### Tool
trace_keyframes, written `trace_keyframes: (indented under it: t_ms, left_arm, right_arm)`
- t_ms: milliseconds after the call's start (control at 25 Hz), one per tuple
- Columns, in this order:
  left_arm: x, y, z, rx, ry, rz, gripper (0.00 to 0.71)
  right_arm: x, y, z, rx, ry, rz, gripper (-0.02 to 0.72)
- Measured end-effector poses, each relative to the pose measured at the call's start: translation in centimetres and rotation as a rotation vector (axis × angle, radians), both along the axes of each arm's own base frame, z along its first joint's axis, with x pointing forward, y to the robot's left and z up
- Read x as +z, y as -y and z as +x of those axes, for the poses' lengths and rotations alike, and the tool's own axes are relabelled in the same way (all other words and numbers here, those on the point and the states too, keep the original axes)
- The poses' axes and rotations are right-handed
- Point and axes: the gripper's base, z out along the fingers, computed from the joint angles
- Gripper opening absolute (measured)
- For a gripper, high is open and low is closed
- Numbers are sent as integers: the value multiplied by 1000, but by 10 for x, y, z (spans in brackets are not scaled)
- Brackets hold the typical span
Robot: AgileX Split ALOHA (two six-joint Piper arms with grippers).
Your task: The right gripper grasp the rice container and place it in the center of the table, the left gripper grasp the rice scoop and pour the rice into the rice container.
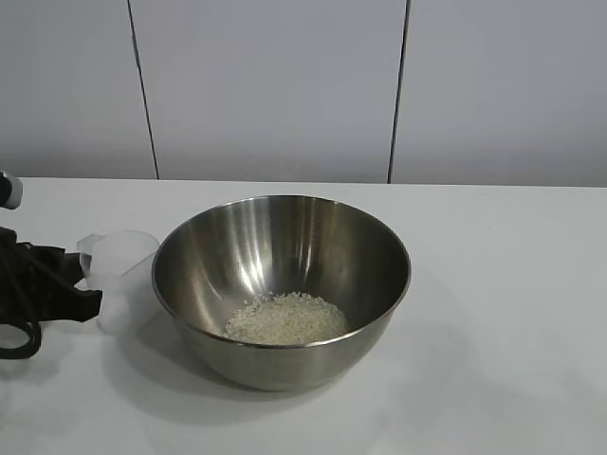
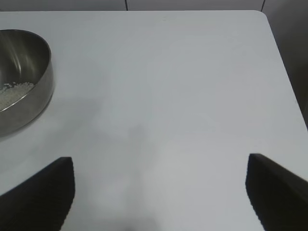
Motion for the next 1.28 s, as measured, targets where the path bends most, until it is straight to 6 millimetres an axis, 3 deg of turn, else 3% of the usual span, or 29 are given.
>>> trace_keyframes:
  t_ms: [160,360,560,680,960,1120,1280]
  left_arm:
    - [7,-1,-3,0,18,-6,554]
    - [43,-1,-2,-11,104,-1,567]
    - [78,1,-1,-66,36,93,567]
    - [112,7,8,-89,-44,92,567]
    - [213,9,35,-42,-173,119,567]
    - [254,-12,45,55,-230,118,553]
    - [280,-61,50,211,-259,96,547]
  right_arm:
    - [0,0,0,0,0,0,661]
    - [0,0,0,0,0,0,661]
    - [0,0,0,0,0,0,661]
    - [0,0,0,0,0,0,661]
    - [0,0,0,0,0,0,661]
    - [0,0,0,0,0,0,661]
    - [0,0,0,0,0,0,661]
